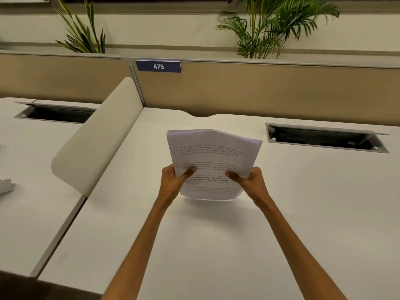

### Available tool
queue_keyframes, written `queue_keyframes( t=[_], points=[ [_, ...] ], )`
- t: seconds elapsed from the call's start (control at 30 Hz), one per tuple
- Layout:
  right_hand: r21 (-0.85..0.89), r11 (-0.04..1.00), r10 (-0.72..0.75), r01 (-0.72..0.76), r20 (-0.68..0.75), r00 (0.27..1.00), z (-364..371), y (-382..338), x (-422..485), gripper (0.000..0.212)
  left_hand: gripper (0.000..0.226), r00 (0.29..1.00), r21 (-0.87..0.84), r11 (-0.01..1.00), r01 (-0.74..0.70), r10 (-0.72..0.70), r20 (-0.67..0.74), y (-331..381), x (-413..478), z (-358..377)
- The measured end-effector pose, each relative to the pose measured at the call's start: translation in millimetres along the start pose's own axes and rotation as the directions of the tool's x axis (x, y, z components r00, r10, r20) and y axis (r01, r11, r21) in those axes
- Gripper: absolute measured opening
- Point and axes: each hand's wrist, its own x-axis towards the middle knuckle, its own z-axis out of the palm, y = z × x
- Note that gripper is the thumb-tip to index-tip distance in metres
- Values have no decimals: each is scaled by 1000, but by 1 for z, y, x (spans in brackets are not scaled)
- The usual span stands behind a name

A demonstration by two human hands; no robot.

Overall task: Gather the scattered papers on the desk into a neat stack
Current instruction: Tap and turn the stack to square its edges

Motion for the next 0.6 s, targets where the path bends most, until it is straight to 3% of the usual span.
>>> queue_keyframes(
  t=[0.27, 0.6],
  points=[
    [-31, 996, 85, -88, -85, 993, 3, 33, -1, 26, 42, 998, 31, 999, 35, -34, -58, -24, -10, 28],
    [-28, 995, 91, -94, -103, 991, 4, 53, -15, 23, 39, 997, 71, 996, 50, -45, -60, -43, -27, 33]
  ],
)
